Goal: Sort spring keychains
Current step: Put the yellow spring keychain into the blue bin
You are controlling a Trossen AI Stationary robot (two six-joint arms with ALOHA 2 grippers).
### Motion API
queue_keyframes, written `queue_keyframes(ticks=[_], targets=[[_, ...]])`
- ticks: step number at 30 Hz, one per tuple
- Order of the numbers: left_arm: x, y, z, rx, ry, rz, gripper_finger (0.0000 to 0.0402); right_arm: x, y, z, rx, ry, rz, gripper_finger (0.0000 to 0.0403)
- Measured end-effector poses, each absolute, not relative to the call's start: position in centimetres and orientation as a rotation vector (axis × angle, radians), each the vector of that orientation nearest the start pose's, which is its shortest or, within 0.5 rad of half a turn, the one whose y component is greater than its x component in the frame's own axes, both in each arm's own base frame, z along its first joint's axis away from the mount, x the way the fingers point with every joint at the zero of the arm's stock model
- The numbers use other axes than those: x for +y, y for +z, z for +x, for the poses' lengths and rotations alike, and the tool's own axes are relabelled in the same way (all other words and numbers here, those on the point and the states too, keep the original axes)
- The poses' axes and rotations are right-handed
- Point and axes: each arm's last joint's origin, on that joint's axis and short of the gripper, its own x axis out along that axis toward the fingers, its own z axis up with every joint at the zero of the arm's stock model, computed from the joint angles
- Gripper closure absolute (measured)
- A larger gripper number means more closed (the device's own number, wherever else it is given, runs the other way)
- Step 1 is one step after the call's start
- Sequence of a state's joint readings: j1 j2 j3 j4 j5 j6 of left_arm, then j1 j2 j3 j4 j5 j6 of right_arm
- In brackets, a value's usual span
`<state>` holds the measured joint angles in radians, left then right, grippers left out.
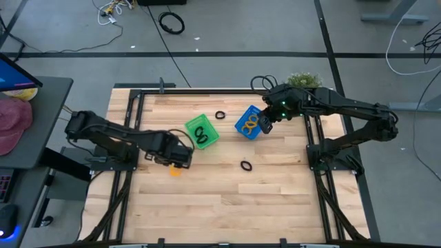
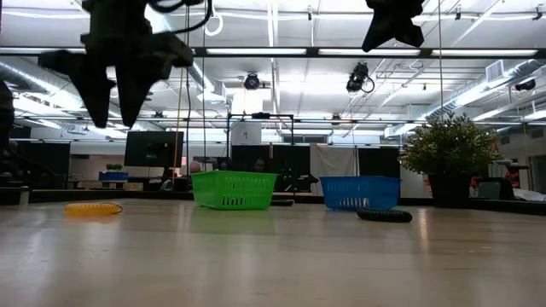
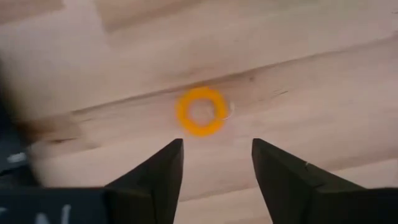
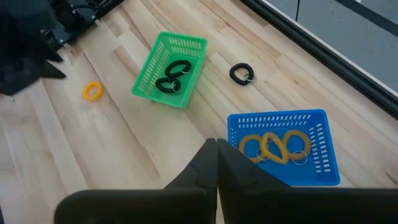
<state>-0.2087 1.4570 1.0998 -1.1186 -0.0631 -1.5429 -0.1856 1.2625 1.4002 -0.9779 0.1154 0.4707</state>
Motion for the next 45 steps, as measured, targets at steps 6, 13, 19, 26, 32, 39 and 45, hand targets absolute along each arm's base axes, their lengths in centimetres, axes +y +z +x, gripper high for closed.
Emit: queue_keyframes(ticks=[6, 13, 19, 26, 32, 39, 45], targets=[[-5.2, 20.2, 24.6, 1.145, 0.926, -1.162, 0.0216, -4.7, 37.7, 23.5, 0.753, -0.475, 0.469, 0.0399], [-5.0, 17.9, 23.7, 1.155, 0.947, -1.164, 0.0225, -4.7, 37.7, 23.5, 0.747, -0.482, 0.487, 0.0399], [-5.1, 17.1, 23.5, 1.203, 0.902, -1.144, 0.0225, -4.8, 37.7, 23.5, 0.739, -0.482, 0.490, 0.0399], [-4.7, 16.6, 22.6, 1.185, 1.079, -1.114, 0.0225, -4.8, 37.8, 23.6, 0.729, -0.480, 0.490, 0.0399], [-4.8, 16.3, 22.9, 1.188, 1.068, -1.110, 0.0225, -4.8, 37.9, 23.7, 0.719, -0.479, 0.491, 0.0399], [-5.1, 14.4, 23.8, 1.276, 1.046, -1.102, 0.0225, -4.8, 38.0, 23.8, 0.707, -0.475, 0.488, 0.0399], [-5.3, 13.6, 24.4, 1.274, 1.025, -1.117, 0.0230, -4.8, 37.9, 23.8, 0.707, -0.474, 0.488, 0.0399]])
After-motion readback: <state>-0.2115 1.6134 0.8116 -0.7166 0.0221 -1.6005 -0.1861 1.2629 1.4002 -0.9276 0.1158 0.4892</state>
